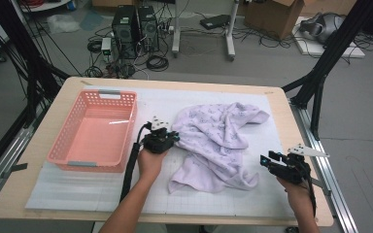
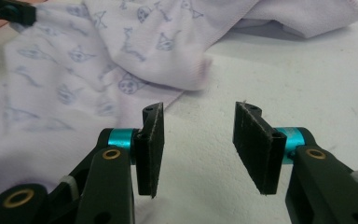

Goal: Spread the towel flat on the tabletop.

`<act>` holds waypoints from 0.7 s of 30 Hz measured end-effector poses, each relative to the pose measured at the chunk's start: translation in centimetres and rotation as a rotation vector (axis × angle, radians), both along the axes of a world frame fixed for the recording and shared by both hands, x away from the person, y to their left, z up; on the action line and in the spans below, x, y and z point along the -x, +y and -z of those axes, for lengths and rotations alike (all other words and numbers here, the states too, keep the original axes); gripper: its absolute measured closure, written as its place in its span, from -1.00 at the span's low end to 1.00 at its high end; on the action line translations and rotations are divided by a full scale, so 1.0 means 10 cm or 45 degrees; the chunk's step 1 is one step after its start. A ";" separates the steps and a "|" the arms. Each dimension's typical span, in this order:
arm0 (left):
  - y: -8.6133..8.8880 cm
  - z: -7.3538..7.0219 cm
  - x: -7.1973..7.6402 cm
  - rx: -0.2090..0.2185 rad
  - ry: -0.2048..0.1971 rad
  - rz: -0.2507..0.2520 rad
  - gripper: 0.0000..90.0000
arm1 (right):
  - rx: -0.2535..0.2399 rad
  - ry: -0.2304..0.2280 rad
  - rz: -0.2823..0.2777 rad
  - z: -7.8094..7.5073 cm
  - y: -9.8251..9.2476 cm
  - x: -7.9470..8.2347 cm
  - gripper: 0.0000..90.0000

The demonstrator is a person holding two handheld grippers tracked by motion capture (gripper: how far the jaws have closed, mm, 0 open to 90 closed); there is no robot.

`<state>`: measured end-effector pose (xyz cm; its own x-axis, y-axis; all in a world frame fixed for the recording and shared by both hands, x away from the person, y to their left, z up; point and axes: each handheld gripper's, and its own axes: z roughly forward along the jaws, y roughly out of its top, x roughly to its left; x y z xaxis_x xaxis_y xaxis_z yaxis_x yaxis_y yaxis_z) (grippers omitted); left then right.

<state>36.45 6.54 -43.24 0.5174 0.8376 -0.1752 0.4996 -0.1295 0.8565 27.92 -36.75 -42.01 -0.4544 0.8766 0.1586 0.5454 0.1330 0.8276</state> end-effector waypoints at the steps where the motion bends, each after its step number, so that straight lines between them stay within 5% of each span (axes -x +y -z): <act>1: 0.06 0.00 0.01 0.015 -0.013 -0.035 0.83 | -0.003 -0.005 0.002 0.00 0.01 0.00 0.17; 4: 0.17 0.03 0.03 0.076 -0.005 -0.044 0.77 | -0.002 -0.009 0.008 0.00 0.05 0.00 0.15; 9: 0.14 0.02 0.10 0.060 -0.010 0.054 0.17 | 0.019 0.012 -0.016 0.05 0.18 -0.04 0.12; 17: 0.16 0.05 0.30 0.054 -0.031 0.149 0.01 | 0.037 0.051 -0.121 0.17 0.53 -0.17 0.09; 21: 0.17 0.07 0.40 0.063 -0.045 0.189 0.02 | 0.131 0.105 -0.172 0.25 0.82 -0.26 0.15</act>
